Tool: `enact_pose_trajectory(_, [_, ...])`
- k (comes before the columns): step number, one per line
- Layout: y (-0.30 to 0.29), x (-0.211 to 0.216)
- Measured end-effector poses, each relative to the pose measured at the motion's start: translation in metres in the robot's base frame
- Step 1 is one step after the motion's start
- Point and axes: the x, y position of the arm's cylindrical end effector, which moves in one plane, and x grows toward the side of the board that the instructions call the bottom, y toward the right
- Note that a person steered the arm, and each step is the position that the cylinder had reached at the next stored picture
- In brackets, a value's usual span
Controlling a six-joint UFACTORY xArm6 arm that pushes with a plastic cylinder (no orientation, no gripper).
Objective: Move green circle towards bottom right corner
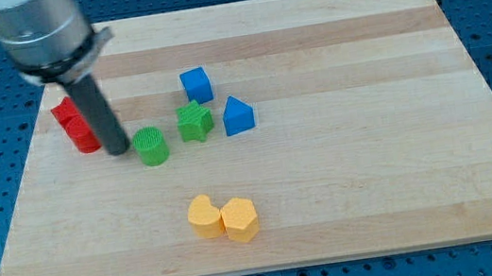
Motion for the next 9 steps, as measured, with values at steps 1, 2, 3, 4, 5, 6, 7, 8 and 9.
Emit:
enact_pose_trajectory(1, [0.072, 0.009])
enact_pose_trajectory(2, [0.116, 0.042])
enact_pose_trajectory(3, [0.119, 0.045])
enact_pose_trajectory(4, [0.092, 0.045])
enact_pose_trajectory(5, [0.059, 0.051])
enact_pose_trajectory(6, [0.073, 0.071])
enact_pose_trajectory(7, [0.144, 0.081])
enact_pose_trajectory(8, [0.219, 0.081])
enact_pose_trajectory(9, [0.267, 0.081])
